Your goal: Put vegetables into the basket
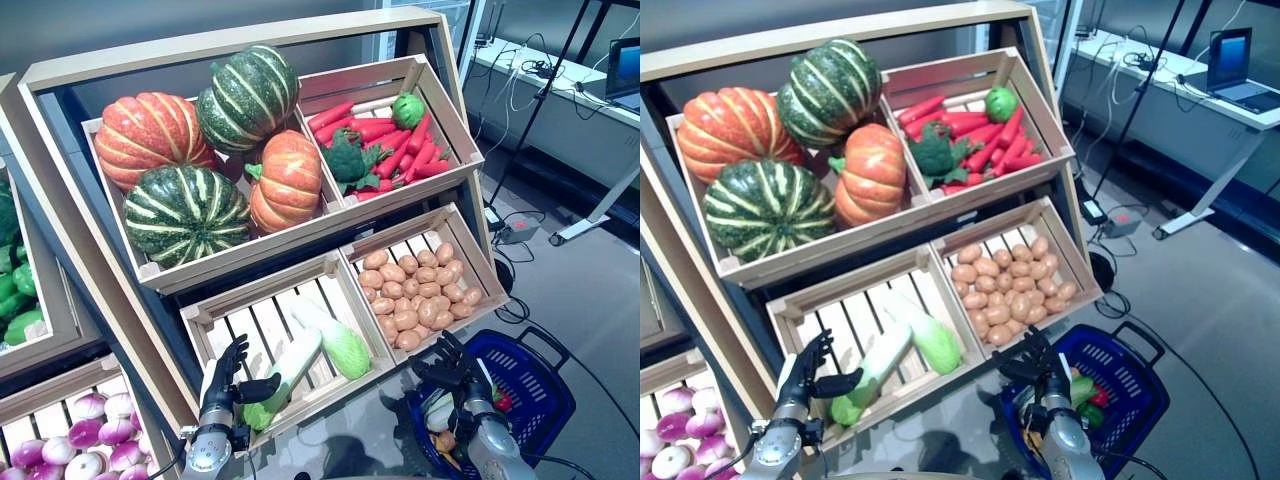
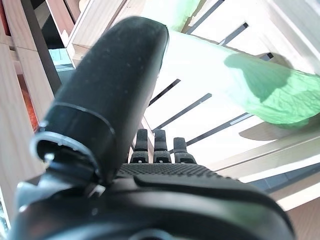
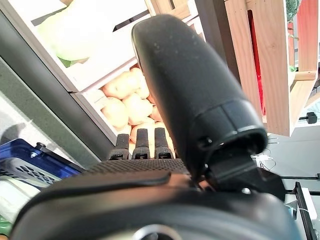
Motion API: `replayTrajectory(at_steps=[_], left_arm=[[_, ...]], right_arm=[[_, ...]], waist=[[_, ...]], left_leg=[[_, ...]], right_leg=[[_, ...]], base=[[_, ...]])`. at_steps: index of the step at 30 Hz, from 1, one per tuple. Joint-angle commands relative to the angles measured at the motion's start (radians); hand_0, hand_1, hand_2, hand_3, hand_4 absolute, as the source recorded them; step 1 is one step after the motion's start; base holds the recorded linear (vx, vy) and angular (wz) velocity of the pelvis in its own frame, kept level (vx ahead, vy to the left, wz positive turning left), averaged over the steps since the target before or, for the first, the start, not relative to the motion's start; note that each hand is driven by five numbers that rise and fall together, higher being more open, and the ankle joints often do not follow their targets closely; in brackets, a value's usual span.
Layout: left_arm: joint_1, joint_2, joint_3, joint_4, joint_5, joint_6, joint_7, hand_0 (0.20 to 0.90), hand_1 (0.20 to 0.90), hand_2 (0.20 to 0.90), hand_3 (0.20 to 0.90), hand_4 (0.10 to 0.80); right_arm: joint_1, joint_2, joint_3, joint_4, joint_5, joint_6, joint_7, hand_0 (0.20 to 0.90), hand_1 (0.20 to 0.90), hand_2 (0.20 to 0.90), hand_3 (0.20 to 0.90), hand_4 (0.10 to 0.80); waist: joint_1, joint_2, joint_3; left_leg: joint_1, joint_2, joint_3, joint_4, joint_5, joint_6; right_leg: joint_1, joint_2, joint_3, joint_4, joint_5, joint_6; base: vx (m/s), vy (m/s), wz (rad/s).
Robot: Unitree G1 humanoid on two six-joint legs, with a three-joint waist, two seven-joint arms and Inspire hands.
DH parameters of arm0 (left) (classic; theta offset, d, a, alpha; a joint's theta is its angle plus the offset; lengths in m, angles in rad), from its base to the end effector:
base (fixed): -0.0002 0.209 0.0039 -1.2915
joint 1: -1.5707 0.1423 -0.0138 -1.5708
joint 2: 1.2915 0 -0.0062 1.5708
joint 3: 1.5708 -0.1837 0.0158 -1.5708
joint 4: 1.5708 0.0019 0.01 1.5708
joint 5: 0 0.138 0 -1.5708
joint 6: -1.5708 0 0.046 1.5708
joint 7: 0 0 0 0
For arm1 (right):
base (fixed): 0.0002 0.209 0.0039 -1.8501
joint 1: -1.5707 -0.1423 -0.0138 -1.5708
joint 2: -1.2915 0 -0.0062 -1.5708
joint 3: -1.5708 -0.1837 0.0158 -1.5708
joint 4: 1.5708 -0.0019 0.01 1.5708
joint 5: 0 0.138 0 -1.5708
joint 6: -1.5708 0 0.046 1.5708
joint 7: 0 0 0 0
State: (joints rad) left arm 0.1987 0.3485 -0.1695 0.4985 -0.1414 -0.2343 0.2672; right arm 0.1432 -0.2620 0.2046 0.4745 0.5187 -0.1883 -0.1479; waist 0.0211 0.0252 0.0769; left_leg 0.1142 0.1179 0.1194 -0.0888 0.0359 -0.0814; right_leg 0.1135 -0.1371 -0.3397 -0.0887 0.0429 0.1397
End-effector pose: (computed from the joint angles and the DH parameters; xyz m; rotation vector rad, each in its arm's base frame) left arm 0.1188 0.2219 -0.0540 0.2855 0.4543 0.2239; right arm 0.1369 -0.1935 -0.0529 0.1725 0.4750 -0.2109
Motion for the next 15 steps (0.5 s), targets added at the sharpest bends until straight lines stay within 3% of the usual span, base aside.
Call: replayTrajectory(at_steps=[1, 7, 11, 15], left_arm=[[-0.129, 0.098, 0.010, -0.025, 0.074, -0.122, 0.042, 0.900, 0.900, 0.900, 0.900, 0.800], [-0.184, 0.113, 0.010, 0.031, 0.076, -0.084, 0.051, 0.900, 0.900, 0.900, 0.900, 0.800], [-0.276, 0.111, -0.009, 0.116, 0.077, -0.090, 0.070, 0.900, 0.900, 0.900, 0.900, 0.800], [-0.322, 0.113, -0.023, 0.157, 0.049, -0.072, 0.081, 0.900, 0.900, 0.900, 0.900, 0.800]], right_arm=[[-0.086, -0.002, -0.005, -0.051, 0.010, -0.113, 0.027, 0.900, 0.900, 0.900, 0.900, 0.800], [-0.096, -0.020, 0.015, -0.068, 0.003, -0.098, 0.028, 0.900, 0.900, 0.900, 0.900, 0.800], [-0.133, -0.050, 0.033, -0.061, 0.014, -0.092, 0.025, 0.900, 0.900, 0.900, 0.900, 0.800], [-0.140, -0.066, 0.044, -0.052, 0.020, -0.072, 0.036, 0.900, 0.900, 0.900, 0.900, 0.800]], waist=[[0.002, -0.028, -0.003], [-0.015, -0.028, 0.026], [-0.030, -0.023, 0.096], [-0.042, -0.023, 0.118]], left_leg=[[-0.008, -0.039, 0.060, 0.029, -0.059, 0.001], [-0.055, -0.032, 0.065, 0.134, -0.087, 0.009], [-0.143, -0.011, 0.051, 0.267, -0.115, 0.003], [-0.165, 0.002, 0.059, 0.303, -0.123, -0.004]], right_leg=[[0.005, -0.039, 0.035, 0.032, -0.026, 0.011], [-0.049, -0.053, 0.056, 0.156, -0.077, -0.002], [-0.141, -0.070, 0.089, 0.287, -0.116, -0.014], [-0.162, -0.075, 0.103, 0.314, -0.133, -0.015]], base=[[0.048, 0.032, -0.02], [0.011, 0.045, -0.05], [-0.112, 0.061, -0.13], [-0.028, 0.048, -0.06]])
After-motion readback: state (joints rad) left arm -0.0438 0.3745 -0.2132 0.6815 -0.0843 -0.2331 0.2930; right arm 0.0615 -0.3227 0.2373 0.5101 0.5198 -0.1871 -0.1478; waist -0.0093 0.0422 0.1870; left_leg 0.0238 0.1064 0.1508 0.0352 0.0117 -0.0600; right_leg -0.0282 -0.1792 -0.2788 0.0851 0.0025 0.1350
